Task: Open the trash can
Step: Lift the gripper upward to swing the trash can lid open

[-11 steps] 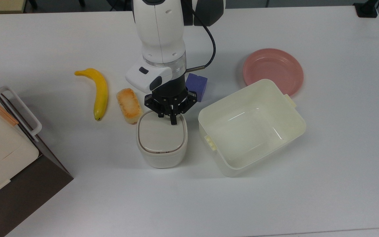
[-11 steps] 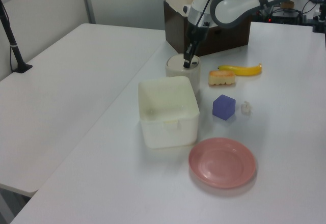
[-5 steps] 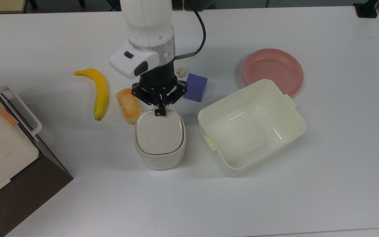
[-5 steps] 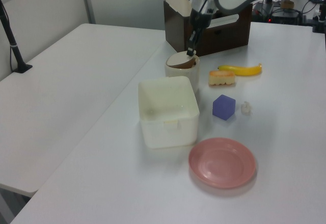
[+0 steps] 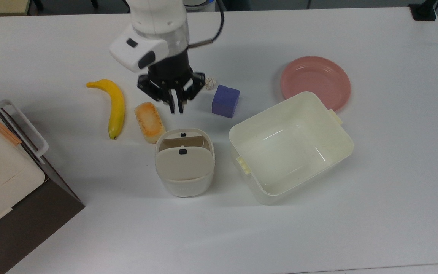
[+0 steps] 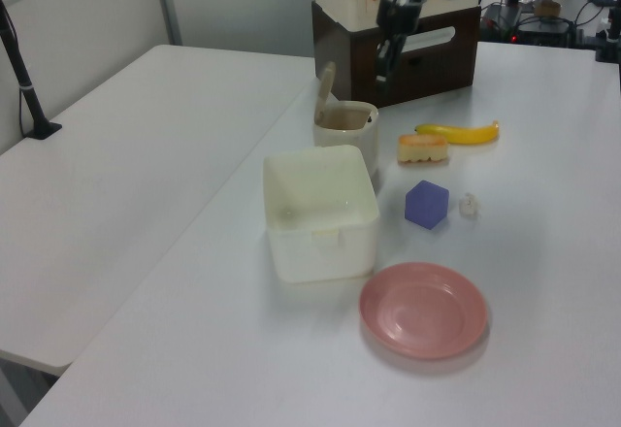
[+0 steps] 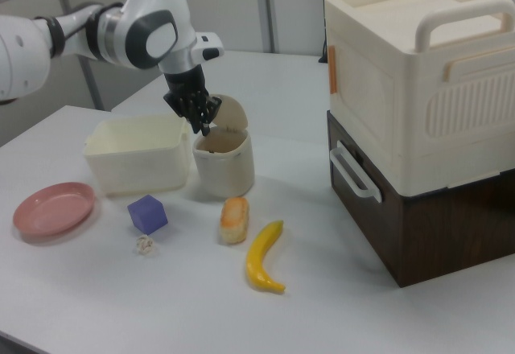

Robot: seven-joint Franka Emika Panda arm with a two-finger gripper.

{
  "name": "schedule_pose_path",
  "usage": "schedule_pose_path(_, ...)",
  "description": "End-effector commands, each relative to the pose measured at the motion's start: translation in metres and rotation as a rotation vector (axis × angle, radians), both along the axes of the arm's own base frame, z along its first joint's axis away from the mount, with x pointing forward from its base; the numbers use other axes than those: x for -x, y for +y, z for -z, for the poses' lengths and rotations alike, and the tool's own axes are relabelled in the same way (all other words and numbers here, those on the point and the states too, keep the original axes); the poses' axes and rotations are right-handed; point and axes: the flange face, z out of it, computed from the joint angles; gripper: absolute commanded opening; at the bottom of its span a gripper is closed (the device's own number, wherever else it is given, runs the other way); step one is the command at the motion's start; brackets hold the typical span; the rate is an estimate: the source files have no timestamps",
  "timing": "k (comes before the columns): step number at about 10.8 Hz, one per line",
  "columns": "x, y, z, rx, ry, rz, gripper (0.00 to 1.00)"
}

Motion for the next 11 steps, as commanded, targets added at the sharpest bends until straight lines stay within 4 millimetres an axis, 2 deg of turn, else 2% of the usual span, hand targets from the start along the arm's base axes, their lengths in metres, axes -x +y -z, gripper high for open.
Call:
schedule_pose_path(1, 0.047, -0.025, -0.048, 0.004, 0.108, -0.002, 1.0)
schedule_pose_path(3, 0.067, -0.039, -0.065, 0.003, 0.161, 0.009, 1.0)
schedule_pose_path(4, 0.072, -0.039, -0.068, 0.008, 0.176, 0.015, 1.0)
schedule_pose_path(11, 0.075, -0.043, -0.067, 0.01, 0.202, 0.023, 1.0)
